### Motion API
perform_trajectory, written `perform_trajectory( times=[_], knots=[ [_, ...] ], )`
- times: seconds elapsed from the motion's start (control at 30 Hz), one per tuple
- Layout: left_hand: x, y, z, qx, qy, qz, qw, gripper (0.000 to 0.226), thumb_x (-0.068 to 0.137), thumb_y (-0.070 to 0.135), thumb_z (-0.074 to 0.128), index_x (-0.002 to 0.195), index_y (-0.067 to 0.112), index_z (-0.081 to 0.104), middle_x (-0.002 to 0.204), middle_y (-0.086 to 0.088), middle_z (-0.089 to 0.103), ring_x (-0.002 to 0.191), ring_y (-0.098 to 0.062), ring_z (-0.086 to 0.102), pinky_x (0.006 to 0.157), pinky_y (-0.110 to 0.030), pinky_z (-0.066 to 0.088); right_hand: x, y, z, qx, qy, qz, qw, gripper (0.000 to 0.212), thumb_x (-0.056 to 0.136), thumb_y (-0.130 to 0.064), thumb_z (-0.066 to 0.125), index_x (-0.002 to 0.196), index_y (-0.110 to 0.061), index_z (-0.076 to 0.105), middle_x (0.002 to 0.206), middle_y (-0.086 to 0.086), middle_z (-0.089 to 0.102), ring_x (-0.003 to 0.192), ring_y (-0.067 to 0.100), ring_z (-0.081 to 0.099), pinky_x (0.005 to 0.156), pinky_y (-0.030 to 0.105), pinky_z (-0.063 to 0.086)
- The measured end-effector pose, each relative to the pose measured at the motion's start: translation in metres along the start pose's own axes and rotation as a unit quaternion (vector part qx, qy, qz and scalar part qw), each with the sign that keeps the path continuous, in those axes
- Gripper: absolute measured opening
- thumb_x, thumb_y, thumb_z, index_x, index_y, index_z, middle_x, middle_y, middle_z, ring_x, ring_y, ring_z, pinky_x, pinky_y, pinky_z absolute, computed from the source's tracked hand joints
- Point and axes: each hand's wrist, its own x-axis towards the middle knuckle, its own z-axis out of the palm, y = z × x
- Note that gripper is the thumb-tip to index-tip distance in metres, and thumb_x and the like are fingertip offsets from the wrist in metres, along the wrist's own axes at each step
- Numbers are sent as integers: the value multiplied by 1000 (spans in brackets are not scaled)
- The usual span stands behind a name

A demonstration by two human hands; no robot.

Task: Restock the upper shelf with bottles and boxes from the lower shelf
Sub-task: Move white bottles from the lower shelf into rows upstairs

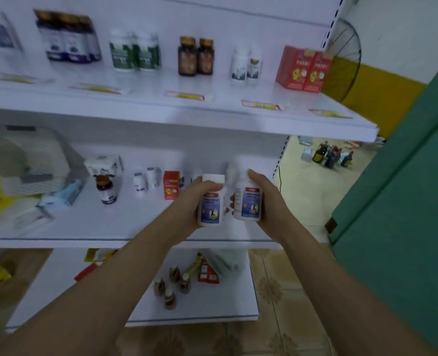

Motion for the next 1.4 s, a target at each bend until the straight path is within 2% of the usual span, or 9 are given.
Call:
perform_trajectory(
  times=[0.23, 0.33, 0.5, 0.63, 0.73, 0.87, 1.0, 1.13, 1.4],
  knots=[
    [-137, 79, -58, 53, 23, 105, 993, 29, 92, 17, 54, 119, 8, 52, 114, -19, 61, 95, -34, 61, 81, -42, 53, -63, -37, 149, -44, -41, -82, 995, 20, 93, -34, 50, 89, -16, 59, 76, 6, 69, 61, 18, 67, 65, 33, 55],
    [-183, 114, -78, 64, 23, 134, 989, 22, 92, 21, 54, 111, 12, 60, 104, -16, 68, 83, -26, 69, 64, -30, 56, -78, -55, 201, -41, -55, -111, 991, 20, 93, -34, 51, 84, -17, 58, 73, 5, 67, 58, 16, 66, 60, 30, 56],
    [-236, 155, -101, 71, 21, 167, 983, 39, 87, 27, 60, 121, 9, 58, 102, -12, 70, 81, -24, 69, 65, -32, 58, -89, -79, 267, -68, -78, -119, 987, 39, 91, -42, 52, 116, -13, 60, 107, 15, 70, 92, 30, 68, 88, 47, 55],
    [-264, 181, -131, 45, 61, 193, 978, 41, 84, 23, 61, 121, 8, 50, 107, -15, 67, 90, -32, 66, 77, -45, 55, -87, -89, 314, -83, -107, -137, 981, 23, 92, -40, 52, 98, -20, 61, 95, 10, 69, 76, 22, 68, 89, 47, 51],
    [-286, 200, -150, 49, 85, 217, 971, 31, 83, 18, 60, 111, 9, 48, 101, -16, 59, 79, -27, 61, 70, -37, 54, -81, -95, 345, -83, -128, -144, 978, 28, 91, -42, 52, 102, -18, 62, 92, 8, 69, 73, 20, 68, 89, 46, 51],
    [-313, 226, -182, 97, 91, 244, 961, 24, 83, 18, 55, 106, 10, 56, 100, -18, 57, 76, -25, 57, 72, -34, 49, -75, -96, 402, -109, -176, -171, 963, 34, 81, -53, 59, 103, -27, 63, 111, 5, 67, 99, 23, 65, 102, 50, 44],
    [-321, 251, -217, 122, 116, 250, 953, 20, 87, 19, 51, 102, 14, 63, 96, -12, 68, 79, -23, 64, 80, -37, 50, -57, -95, 452, -131, -188, -184, 956, 72, 66, -61, 62, 120, -15, 59, 121, 11, 65, 109, 28, 64, 102, 52, 45],
    [-301, 283, -263, 124, 165, 266, 942, 52, 80, 23, 66, 125, 5, 46, 117, -20, 65, 93, -30, 68, 75, -39, 58, -15, -100, 488, -140, -183, -194, 954, 73, 67, -60, 61, 120, -10, 57, 115, 14, 67, 103, 30, 67, 100, 53, 47],
    [-213, 343, -343, 120, 187, 287, 932, 32, 87, 22, 62, 114, 14, 46, 102, -8, 66, 83, -19, 67, 71, -34, 56, 114, -124, 529, -167, -119, -200, 958, 84, 52, -80, 57, 117, -27, 57, 120, 0, 64, 111, 25, 61, 103, 50, 43]
  ],
)
